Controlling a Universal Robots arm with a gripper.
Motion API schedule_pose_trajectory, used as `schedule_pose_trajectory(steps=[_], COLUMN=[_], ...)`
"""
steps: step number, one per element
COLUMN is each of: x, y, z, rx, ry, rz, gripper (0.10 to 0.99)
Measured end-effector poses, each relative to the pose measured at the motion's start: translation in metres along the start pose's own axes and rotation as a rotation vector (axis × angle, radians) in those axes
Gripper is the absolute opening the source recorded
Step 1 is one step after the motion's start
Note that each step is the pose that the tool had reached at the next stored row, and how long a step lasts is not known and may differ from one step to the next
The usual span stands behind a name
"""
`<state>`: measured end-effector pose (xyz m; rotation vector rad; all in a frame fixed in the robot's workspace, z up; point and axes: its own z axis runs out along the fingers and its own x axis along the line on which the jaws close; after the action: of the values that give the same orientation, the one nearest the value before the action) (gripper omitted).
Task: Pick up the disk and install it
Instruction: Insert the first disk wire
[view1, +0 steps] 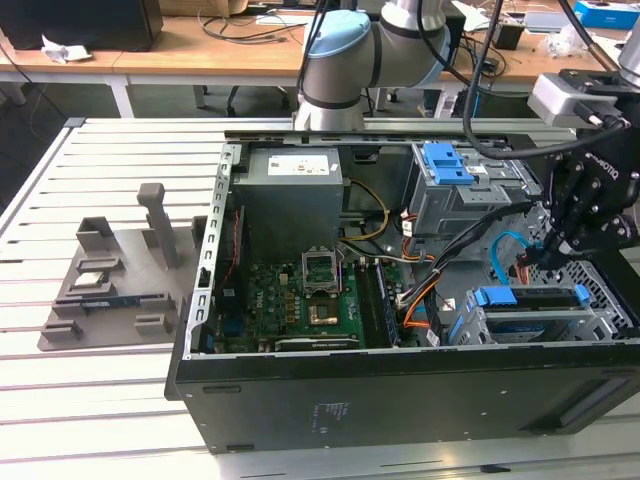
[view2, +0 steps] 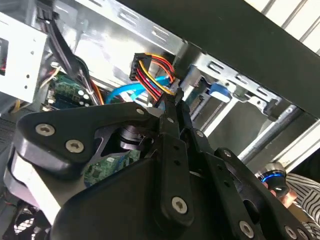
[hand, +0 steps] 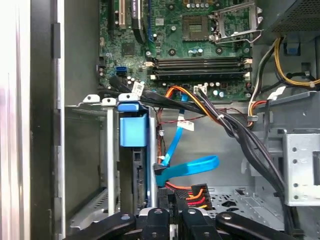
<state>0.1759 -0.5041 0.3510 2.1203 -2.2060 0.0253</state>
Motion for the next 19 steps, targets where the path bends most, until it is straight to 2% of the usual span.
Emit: schedule_pose_trajectory(steps=[1,2,4,12,15,16,17,19], x=[0.0048,0.0145,0.0191,0.0200,0.0200,0.0199,0.0199,0.0196], y=[0.0004,0.0015,0.0013,0.0011,0.0011,0.0011,0.0011,0.0012], z=[0.0004,0.0027,0.0070,0.0149,0.0155,0.0160,0.0158,0.0140], rx=[0.000,0.000,0.000,0.000,0.000,0.000,0.000,0.000], ry=[0.0000,0.0003,0.0003,0.0003,0.0002,-0.0004,0.0002,0.0008], rz=[0.000,-0.001,-0.001,0.004,0.004,0.004,0.004,0.004], gripper=[0.165,0.165,0.165,0.165,0.165,0.176,0.239,0.239])
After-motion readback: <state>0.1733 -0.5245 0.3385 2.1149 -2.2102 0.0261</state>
